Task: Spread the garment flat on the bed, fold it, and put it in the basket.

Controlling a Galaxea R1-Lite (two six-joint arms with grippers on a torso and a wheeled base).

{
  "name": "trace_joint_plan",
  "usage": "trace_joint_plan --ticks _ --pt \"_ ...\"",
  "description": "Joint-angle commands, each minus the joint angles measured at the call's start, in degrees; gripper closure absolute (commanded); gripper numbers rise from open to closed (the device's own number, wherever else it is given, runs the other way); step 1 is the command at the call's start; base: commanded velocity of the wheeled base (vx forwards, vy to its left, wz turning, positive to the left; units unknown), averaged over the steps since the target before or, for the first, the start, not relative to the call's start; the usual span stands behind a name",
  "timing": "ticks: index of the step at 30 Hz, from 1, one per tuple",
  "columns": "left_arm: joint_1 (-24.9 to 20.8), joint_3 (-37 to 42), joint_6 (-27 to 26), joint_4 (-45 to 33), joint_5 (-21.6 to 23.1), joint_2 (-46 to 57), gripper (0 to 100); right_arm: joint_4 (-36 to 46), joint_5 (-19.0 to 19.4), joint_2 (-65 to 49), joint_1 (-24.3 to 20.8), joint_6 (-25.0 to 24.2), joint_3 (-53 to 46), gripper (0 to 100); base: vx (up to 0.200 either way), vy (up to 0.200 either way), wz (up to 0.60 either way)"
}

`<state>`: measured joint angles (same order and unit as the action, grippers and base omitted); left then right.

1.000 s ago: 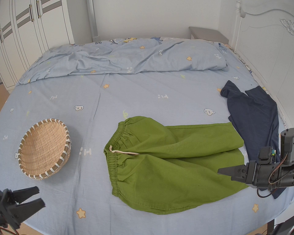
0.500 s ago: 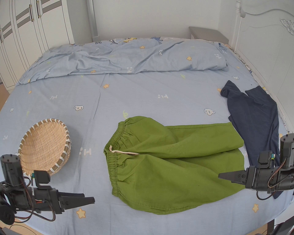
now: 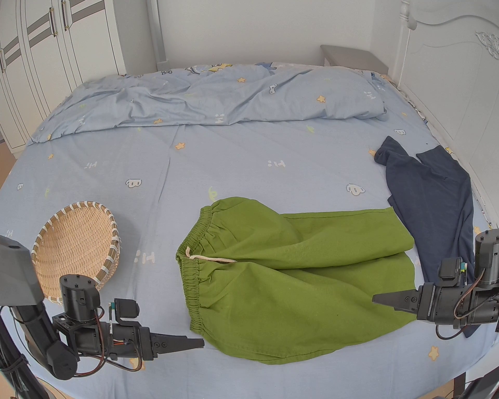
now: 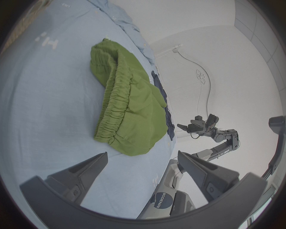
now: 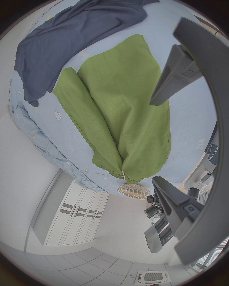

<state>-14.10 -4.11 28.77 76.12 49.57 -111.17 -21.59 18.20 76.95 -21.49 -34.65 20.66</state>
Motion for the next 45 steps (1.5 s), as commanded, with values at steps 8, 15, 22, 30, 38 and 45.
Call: trace_joint_plan --ticks 8,15,22,30,38,45 --pt "-2.2 2.6 7.9 13.9 0.3 -15.1 0 -0.2 0.1 0.1 0.3 0.1 0.1 0 0.000 0.000 0.00" --pt "-2.1 0.8 7.9 13.9 -0.3 -16.9 0 -0.2 0.1 0.0 0.7 0.2 0.1 0 0.000 0.000 0.00" --pt "-1.6 -3.3 10.6 13.9 -0.3 -16.6 0 -2.1 0.0 0.0 0.7 0.1 -0.4 0 0.000 0.000 0.00" --pt "-1.4 -6.4 12.0 13.9 -0.6 -17.2 0 -2.1 0.0 0.0 0.7 0.1 -0.5 0 0.000 0.000 0.00" --pt "1.0 -5.9 12.1 13.9 -0.5 -16.6 0 -2.1 0.1 0.4 1.5 0.2 -0.5 0 0.000 0.000 0.00" --pt "2.7 -5.6 12.1 13.9 -0.5 -16.1 0 -2.1 0.1 0.4 1.5 0.2 -0.5 0 0.000 0.000 0.00"
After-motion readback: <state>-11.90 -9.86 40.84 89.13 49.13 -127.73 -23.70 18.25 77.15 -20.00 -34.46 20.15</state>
